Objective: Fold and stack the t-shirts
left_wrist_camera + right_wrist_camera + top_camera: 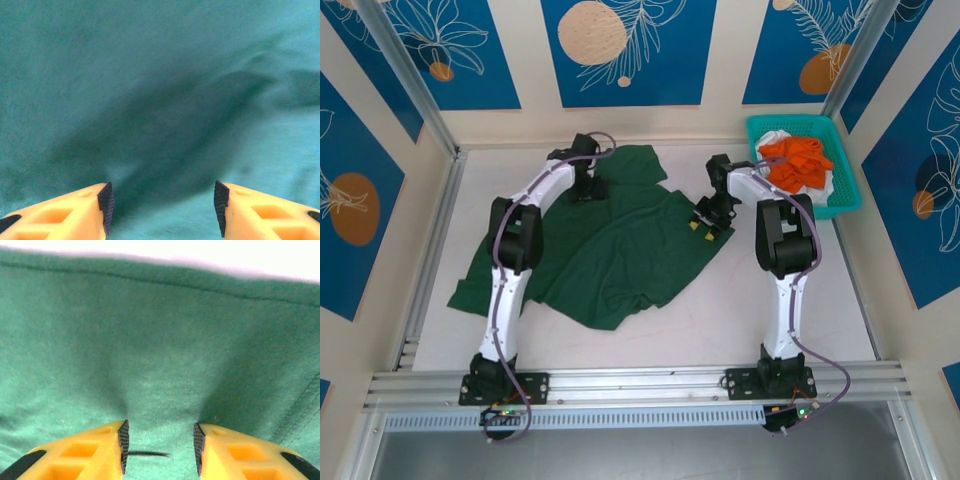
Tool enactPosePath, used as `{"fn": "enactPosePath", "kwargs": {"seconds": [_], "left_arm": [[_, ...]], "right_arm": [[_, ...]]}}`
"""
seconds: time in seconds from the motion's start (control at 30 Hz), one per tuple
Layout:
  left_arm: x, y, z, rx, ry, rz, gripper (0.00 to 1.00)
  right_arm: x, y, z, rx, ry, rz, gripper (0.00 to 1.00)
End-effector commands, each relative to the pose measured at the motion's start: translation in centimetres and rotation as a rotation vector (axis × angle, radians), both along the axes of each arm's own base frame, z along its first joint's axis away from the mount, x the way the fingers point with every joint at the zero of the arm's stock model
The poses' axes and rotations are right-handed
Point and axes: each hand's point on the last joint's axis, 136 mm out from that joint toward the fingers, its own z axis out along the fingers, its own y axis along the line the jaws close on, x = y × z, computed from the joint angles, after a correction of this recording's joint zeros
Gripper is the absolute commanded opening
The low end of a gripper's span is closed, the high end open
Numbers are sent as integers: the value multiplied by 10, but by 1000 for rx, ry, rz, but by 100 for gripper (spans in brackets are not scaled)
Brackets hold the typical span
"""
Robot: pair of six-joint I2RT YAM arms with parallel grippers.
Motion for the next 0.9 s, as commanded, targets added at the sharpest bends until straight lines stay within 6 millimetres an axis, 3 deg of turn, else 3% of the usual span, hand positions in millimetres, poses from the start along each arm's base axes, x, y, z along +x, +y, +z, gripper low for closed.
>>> {"fn": "enactPosePath", "kwargs": {"seconds": [0.0, 0.4, 0.6, 0.7, 0.87], "left_arm": [[-7, 43, -4, 67, 46, 127, 57], [-55, 107, -10, 34, 51, 395, 58], [-75, 123, -12, -57, 50, 558, 59], [-74, 125, -12, -97, 41, 612, 59], [-51, 122, -9, -148, 31, 642, 60]], "right_arm": [[11, -12, -16, -52, 22, 0, 42], [63, -28, -18, -84, 21, -136, 42], [99, -14, -17, -39, -50, -137, 43], [116, -3, -15, -15, -91, -129, 43], [142, 9, -18, 39, -156, -154, 45]]}}
